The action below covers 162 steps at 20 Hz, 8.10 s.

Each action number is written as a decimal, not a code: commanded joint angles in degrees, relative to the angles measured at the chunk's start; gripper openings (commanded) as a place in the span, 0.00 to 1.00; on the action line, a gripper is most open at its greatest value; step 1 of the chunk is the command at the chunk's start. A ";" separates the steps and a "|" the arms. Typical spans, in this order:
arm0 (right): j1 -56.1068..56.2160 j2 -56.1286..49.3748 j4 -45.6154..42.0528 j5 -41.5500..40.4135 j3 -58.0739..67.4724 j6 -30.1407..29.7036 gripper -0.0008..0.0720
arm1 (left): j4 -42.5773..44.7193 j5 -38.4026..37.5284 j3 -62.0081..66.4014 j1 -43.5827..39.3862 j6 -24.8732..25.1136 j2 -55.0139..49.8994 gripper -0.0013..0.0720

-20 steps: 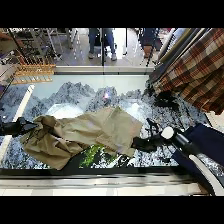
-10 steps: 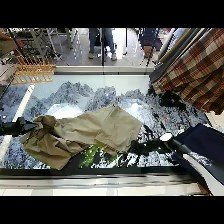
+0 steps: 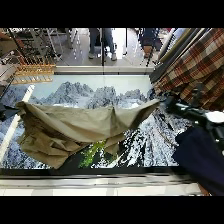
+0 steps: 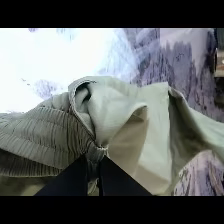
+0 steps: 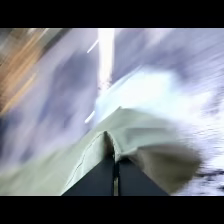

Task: Fold the clothes and pants, and hang the long-sleeved shirts on hangers.

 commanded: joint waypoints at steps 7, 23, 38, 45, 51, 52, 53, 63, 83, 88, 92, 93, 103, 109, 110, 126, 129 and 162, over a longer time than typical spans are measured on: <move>-5.88 -6.80 -22.93 22.86 -1.49 1.44 0.73 | 1.86 -6.45 2.23 -3.08 -0.55 -2.54 0.04; 14.91 -7.04 7.41 -11.34 -29.57 8.66 0.66 | 1.90 -7.63 2.23 -3.26 -0.52 -2.54 0.04; 12.37 5.75 3.50 -16.81 -13.49 7.08 0.03 | -16.76 -6.67 6.69 0.07 -1.18 -0.68 0.04; -8.22 17.90 -1.42 -12.33 24.52 7.06 0.03 | -42.12 9.05 37.20 7.26 -7.52 4.39 0.04; -22.40 16.59 -6.03 -13.38 49.53 7.06 0.03 | -76.22 31.12 46.58 25.22 0.83 11.32 0.04; -23.74 16.52 -6.51 -13.33 50.82 7.06 0.03 | -79.84 33.31 46.58 29.03 4.24 13.05 0.04; -24.65 16.48 -7.10 -13.38 51.56 6.99 0.03 | -81.74 35.45 46.58 33.48 5.81 14.82 0.04; -25.16 14.73 -7.28 7.10 50.64 -0.96 0.03 | -46.99 13.20 32.50 36.89 2.80 15.45 0.04; 0.28 -6.51 -23.08 -11.15 10.38 3.78 0.03 | -20.57 15.69 8.28 10.73 7.91 -10.47 0.04; 5.84 -34.07 -19.87 -20.81 27.41 7.13 0.04 | -20.96 31.08 21.42 1.38 9.99 -27.50 0.29; 5.53 -40.89 -20.55 -7.48 38.97 6.51 0.79 | -18.69 35.30 26.95 1.11 8.52 -30.88 0.94; 4.81 -39.98 -20.46 -5.05 39.21 6.47 0.79 | -14.08 33.20 26.97 2.69 4.04 -30.25 0.94; 12.09 -27.17 -10.08 34.99 38.99 -9.92 0.78 | 18.01 -3.08 15.17 10.64 -14.47 -26.36 0.71; 30.71 -25.86 -12.68 29.83 34.71 -7.23 0.78 | 10.47 8.61 8.04 7.30 -13.18 -27.19 0.72; 34.47 -26.08 -13.88 26.05 32.57 -4.96 0.78 | 10.45 9.22 8.04 6.43 -13.20 -27.82 0.72; 55.10 -63.01 -12.83 10.32 58.80 12.48 0.75 | 10.45 16.87 8.07 3.28 -15.96 -30.01 0.04; 56.94 -65.81 -12.31 12.11 59.65 13.11 0.59 | 10.45 14.67 8.07 3.30 -15.30 -29.46 0.04; 5.60 -9.94 -31.21 25.55 3.67 -11.45 0.99 | 27.19 -3.52 -4.50 8.66 -11.93 -1.05 0.61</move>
